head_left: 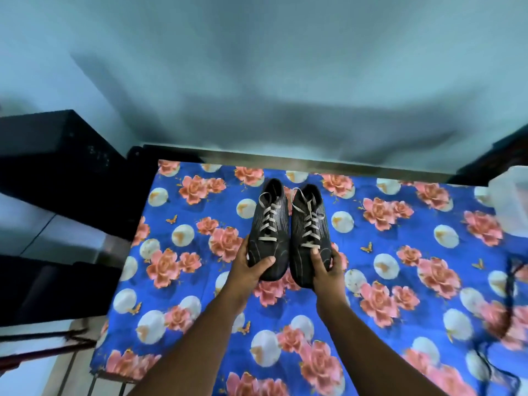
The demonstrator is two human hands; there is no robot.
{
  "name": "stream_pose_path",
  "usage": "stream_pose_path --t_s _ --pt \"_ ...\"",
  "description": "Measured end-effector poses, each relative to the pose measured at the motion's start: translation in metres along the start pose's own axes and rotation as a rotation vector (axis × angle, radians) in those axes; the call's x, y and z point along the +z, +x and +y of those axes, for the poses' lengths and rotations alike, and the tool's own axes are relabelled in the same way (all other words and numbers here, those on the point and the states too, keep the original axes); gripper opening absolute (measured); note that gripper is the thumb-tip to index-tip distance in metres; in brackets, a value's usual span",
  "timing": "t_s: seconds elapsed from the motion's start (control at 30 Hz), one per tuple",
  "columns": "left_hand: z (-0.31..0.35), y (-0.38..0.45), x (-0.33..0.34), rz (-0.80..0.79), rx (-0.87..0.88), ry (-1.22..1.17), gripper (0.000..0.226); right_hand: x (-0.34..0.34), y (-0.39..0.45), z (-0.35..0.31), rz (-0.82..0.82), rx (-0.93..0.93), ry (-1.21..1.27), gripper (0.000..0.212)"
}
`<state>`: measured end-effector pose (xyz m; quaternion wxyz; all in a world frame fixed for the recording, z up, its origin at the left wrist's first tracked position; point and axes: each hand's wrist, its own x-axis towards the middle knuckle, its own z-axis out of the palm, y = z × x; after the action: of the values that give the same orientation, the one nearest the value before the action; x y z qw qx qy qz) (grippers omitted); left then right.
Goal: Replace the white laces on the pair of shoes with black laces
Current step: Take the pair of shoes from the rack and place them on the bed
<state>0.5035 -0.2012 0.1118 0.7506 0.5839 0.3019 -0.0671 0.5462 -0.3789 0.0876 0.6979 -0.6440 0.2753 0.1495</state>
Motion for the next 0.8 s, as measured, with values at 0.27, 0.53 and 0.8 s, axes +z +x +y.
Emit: stream_pose_path --t_s 0.27,0.53,0.8 --pt "0.000 0.028 0.036 0.001 -0.016 0.112 0.075 -0.027 0.042 -0.002 -0.030 -0.018 0.008 0.063" --pt "0.001 0.035 0.053 0.025 -0.049 0.115 0.088 -0.037 0.051 -0.005 -0.048 0.004 0.113 0.055" --pt "-0.002 0.055 0.049 -0.004 -0.004 0.153 0.080 -0.039 0.067 -0.005 -0.112 0.003 0.154 0.060"
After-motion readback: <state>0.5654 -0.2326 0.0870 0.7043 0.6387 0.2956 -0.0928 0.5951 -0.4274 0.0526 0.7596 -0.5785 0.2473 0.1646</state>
